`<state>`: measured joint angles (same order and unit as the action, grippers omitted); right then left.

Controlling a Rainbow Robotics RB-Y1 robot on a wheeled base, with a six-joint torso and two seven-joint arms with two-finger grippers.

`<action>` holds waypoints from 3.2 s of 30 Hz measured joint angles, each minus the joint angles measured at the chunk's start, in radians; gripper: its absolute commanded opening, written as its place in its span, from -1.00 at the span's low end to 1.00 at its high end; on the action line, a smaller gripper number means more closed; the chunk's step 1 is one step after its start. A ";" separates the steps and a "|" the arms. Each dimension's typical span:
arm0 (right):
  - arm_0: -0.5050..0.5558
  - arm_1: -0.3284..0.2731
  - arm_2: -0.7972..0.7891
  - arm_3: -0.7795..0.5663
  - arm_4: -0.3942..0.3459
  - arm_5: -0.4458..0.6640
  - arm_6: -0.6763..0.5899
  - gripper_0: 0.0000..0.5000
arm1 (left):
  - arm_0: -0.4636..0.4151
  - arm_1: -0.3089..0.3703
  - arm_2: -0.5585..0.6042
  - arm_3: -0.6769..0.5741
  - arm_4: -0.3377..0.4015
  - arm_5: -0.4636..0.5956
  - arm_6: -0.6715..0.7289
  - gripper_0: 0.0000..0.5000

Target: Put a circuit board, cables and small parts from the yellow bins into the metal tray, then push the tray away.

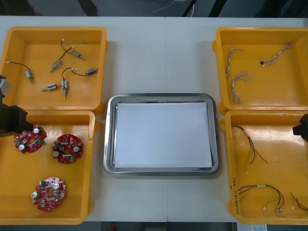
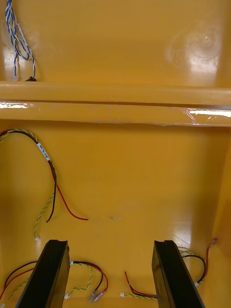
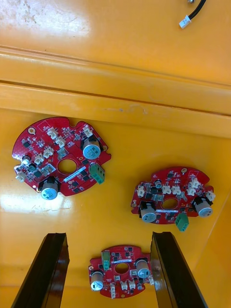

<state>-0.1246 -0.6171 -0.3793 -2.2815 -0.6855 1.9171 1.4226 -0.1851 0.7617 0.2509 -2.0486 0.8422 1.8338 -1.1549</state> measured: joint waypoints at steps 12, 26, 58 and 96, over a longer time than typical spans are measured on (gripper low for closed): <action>0.000 0.000 0.000 0.000 0.000 0.000 0.000 1.00 | 0.000 0.000 0.000 0.000 0.000 0.000 0.000 1.00; 0.000 0.000 0.000 0.000 0.000 0.000 0.000 1.00 | 0.000 0.000 0.000 0.000 0.000 0.000 0.000 1.00; 0.000 0.000 0.000 0.000 0.000 0.000 0.000 1.00 | 0.000 0.000 0.000 0.000 0.000 0.000 0.000 1.00; 0.000 0.000 0.000 0.000 0.000 0.000 0.000 1.00 | 0.000 0.000 0.000 0.000 0.000 0.000 0.000 1.00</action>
<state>-0.1246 -0.6171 -0.3793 -2.2815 -0.6855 1.9171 1.4226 -0.1851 0.7618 0.2509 -2.0486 0.8422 1.8338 -1.1549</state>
